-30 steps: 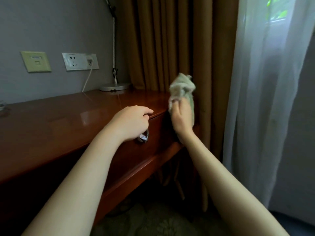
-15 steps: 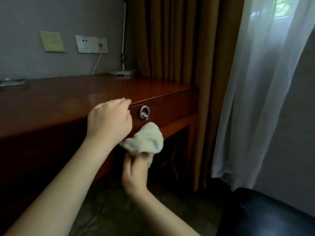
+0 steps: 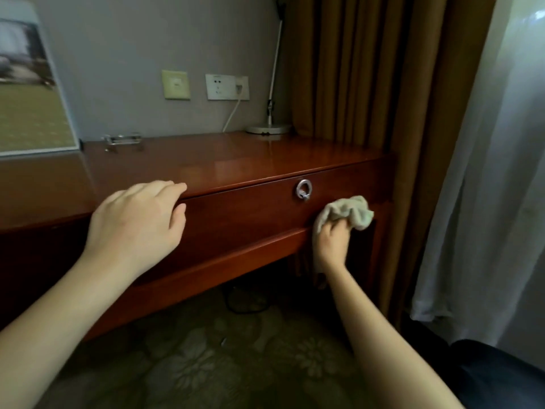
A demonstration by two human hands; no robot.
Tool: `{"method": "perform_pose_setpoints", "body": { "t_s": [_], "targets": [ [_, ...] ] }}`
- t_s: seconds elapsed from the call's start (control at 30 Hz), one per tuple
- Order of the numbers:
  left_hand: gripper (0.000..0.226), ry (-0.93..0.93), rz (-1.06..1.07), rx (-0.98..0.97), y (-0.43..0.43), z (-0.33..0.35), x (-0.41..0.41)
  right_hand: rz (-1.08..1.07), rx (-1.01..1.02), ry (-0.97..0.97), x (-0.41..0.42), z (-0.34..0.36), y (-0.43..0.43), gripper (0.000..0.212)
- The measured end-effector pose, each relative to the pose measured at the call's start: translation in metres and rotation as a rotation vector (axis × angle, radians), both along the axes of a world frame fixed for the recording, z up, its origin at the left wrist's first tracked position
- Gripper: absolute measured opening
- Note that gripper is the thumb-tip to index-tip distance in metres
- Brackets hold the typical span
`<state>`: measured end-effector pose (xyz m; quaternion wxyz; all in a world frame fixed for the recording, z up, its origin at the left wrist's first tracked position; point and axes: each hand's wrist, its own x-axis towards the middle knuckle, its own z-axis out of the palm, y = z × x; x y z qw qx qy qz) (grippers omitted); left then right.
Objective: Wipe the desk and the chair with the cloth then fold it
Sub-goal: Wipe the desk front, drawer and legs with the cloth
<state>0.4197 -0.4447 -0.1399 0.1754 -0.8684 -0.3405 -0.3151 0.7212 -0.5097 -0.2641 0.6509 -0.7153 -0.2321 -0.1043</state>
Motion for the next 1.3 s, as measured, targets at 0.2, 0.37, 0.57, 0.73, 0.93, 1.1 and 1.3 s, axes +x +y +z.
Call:
{"method": "perform_pose_setpoints", "body": {
  "t_s": [0.2, 0.37, 0.57, 0.73, 0.93, 1.1, 1.3],
  "targets": [
    [0.042, 0.013, 0.088, -0.026, 0.011, 0.008, -0.04, 0.129, -0.075, -0.102, -0.082, -0.016, 0.011, 0.035],
    [0.044, 0.032, 0.104, -0.058, 0.019, 0.012, -0.058, 0.454, -0.182, -0.861, -0.19, -0.019, 0.023, 0.033],
    [0.049, 0.033, 0.19, -0.075, 0.03, 0.014, -0.105, 0.267, -0.149, -1.222, -0.189, 0.044, 0.044, 0.042],
    [0.054, -0.044, 0.23, 0.101, 0.049, 0.002, -0.16, -0.023, 0.053, -0.632, -0.143, 0.08, 0.047, 0.036],
    [0.052, -0.162, 0.173, 0.288, 0.061, -0.015, -0.17, 0.114, -0.06, -0.845, -0.184, 0.071, 0.05, 0.038],
    [0.053, -0.229, 0.178, 0.371, 0.066, -0.018, -0.168, 0.276, -0.07, -1.09, -0.257, 0.076, 0.062, 0.024],
    [0.049, -0.224, 0.092, 0.373, 0.062, -0.019, -0.185, 0.199, 0.074, -1.225, -0.258, 0.082, 0.074, 0.016]
  ]
}}
